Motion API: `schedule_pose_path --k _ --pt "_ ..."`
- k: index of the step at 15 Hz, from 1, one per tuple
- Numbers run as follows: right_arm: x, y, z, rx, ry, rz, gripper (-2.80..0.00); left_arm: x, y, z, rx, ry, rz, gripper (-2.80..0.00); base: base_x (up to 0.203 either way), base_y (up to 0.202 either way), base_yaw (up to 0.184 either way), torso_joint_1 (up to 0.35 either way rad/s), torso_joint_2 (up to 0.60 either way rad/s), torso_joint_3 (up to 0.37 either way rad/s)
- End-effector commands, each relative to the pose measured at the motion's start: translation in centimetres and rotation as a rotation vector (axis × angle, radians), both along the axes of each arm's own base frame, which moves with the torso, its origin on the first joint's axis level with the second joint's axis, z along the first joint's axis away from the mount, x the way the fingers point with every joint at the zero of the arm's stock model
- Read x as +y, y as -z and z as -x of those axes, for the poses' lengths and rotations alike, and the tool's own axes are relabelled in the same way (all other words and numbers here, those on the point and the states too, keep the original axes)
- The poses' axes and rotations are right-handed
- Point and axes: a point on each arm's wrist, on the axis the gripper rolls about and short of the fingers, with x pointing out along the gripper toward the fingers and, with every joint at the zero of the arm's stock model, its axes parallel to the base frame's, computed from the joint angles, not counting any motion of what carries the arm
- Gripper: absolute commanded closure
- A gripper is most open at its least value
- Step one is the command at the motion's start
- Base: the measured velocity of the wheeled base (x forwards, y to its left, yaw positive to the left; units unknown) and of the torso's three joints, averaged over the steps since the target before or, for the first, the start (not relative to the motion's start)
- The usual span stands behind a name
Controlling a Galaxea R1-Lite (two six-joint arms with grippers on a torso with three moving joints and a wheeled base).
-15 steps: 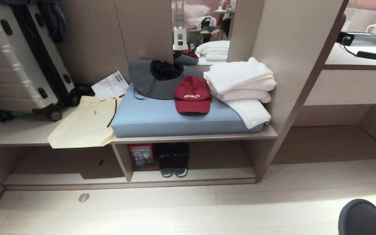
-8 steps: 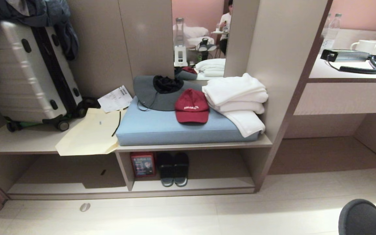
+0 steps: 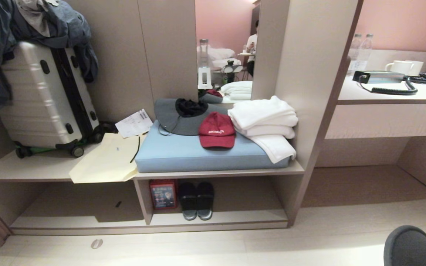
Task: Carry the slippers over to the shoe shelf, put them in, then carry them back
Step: Place the slippers on the floor
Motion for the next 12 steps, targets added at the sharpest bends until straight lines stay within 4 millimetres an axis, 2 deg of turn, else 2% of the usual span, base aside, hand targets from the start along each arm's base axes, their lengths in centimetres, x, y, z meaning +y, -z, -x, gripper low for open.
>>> schedule_pose_path --k 1,8,12 --pt "0.00 0.01 -0.01 0.002 -0.002 0.001 0.00 0.00 0.00 0.00 0.000 0.002 0.000 0.00 0.000 0.000 0.000 0.005 0.00 0.029" --pt "0.00 0.01 -0.02 0.002 -0.002 0.002 0.00 0.00 -0.01 -0.01 0.002 -0.001 0.000 0.00 0.000 0.000 0.000 0.000 0.00 0.000" --pt "0.00 -0.01 -0.03 0.002 -0.002 0.002 0.00 0.00 -0.01 -0.01 0.002 -0.001 -0.001 0.00 0.001 -0.146 0.001 0.000 0.00 0.001"
